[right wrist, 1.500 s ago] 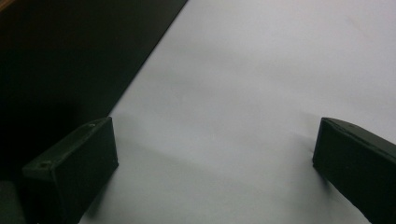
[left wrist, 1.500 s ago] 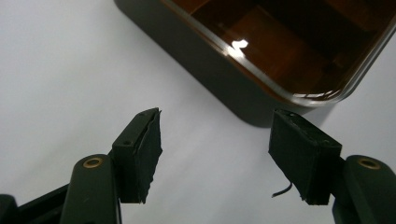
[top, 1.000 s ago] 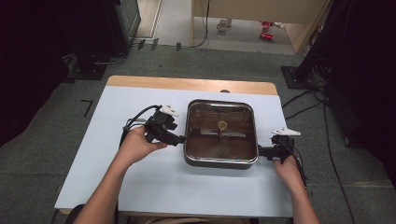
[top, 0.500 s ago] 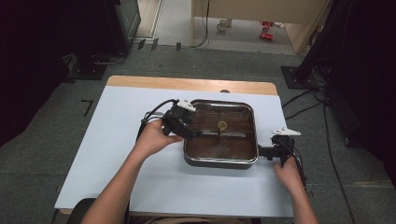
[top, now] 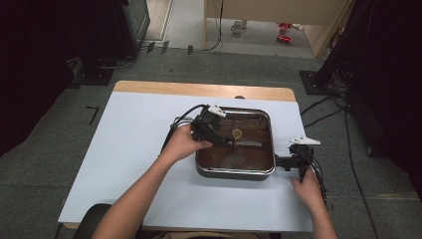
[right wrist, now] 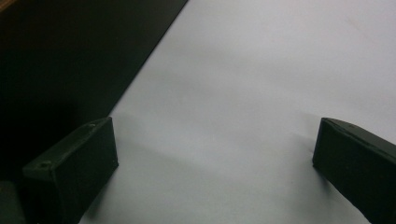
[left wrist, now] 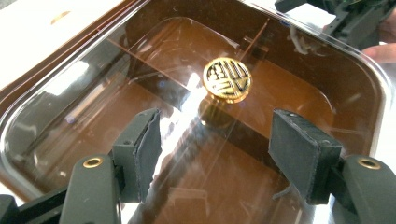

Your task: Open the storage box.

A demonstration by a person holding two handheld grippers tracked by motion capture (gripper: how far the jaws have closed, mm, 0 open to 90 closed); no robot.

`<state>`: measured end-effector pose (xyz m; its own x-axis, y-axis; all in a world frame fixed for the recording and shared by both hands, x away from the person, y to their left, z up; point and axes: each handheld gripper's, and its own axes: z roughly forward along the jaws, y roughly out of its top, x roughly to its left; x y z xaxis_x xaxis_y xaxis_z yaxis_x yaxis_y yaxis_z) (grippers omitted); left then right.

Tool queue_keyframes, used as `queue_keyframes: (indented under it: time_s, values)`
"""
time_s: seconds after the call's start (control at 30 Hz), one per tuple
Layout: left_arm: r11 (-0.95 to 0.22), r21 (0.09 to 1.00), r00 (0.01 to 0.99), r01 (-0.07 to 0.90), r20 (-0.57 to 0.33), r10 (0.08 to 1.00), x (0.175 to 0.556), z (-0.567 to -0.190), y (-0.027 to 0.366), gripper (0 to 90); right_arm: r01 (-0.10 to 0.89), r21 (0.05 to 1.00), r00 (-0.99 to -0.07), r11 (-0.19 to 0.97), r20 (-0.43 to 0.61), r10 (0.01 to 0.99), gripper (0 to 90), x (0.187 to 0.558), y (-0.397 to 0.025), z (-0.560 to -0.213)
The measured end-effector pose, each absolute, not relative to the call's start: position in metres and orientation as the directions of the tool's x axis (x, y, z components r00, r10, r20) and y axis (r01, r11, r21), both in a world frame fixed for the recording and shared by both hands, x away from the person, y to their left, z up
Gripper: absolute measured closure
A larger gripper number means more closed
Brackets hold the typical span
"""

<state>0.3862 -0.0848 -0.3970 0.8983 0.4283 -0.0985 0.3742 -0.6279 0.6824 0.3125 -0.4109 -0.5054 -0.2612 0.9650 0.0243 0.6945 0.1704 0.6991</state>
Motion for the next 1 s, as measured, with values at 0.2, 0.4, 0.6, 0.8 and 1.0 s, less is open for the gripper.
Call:
queue_keyframes:
  time_s: [0.2,0.4,0.6,0.8,1.0]
  values:
    - [-0.635,0.682,0.905,0.363,-0.096,0.414,0.392,-0.406,-0.099,34.4,0.695,0.698,-0.261,0.17,0.024,0.965,0.0,0.313,-0.411,-0.505]
    - [-0.637,0.685,0.909,0.353,-0.09,0.407,0.395,-0.412,-0.108,34.6,0.695,0.698,-0.261,0.17,0.025,0.965,0.0,0.313,-0.411,-0.505]
    - [-0.63,0.691,0.91,0.355,-0.099,0.404,0.399,-0.423,-0.119,37.9,0.696,0.698,-0.262,0.171,0.025,0.965,0.0,0.313,-0.411,-0.505]
    - [-0.617,0.719,0.92,0.319,-0.078,0.384,0.397,-0.426,-0.124,48.6,0.696,0.698,-0.262,0.171,0.025,0.965,0.0,0.313,-0.411,-0.505]
    - [-0.618,0.724,0.924,0.307,-0.072,0.375,0.395,-0.426,-0.127,58.7,0.696,0.698,-0.261,0.17,0.025,0.965,0.0,0.313,-0.411,-0.505]
